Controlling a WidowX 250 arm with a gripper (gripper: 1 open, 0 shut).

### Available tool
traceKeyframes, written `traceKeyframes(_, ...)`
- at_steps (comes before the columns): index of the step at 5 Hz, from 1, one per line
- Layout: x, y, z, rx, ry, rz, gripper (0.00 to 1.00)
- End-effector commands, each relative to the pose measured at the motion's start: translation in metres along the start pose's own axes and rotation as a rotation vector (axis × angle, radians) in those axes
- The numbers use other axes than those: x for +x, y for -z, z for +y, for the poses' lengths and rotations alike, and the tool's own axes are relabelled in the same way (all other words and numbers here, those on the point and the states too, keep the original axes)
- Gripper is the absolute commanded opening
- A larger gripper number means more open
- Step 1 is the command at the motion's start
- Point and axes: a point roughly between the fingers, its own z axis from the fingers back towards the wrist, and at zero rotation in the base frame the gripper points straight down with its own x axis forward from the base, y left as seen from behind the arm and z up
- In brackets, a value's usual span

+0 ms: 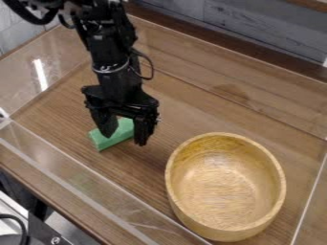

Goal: Remove the green block from inside the brown bowl and put it on the table

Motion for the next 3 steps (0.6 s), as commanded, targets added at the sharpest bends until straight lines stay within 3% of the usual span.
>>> traceKeyframes(1,0.0078,-0.0037,0.005,0.001,-0.008,-0.034,1.0)
traceKeyframes(2,0.008,0.0001,0.0069,-0.002,-0.018,-0.029,1.0)
traceKeyframes(3,0.0082,0.0034,0.0077,-0.006,-0.025,-0.024,0.0)
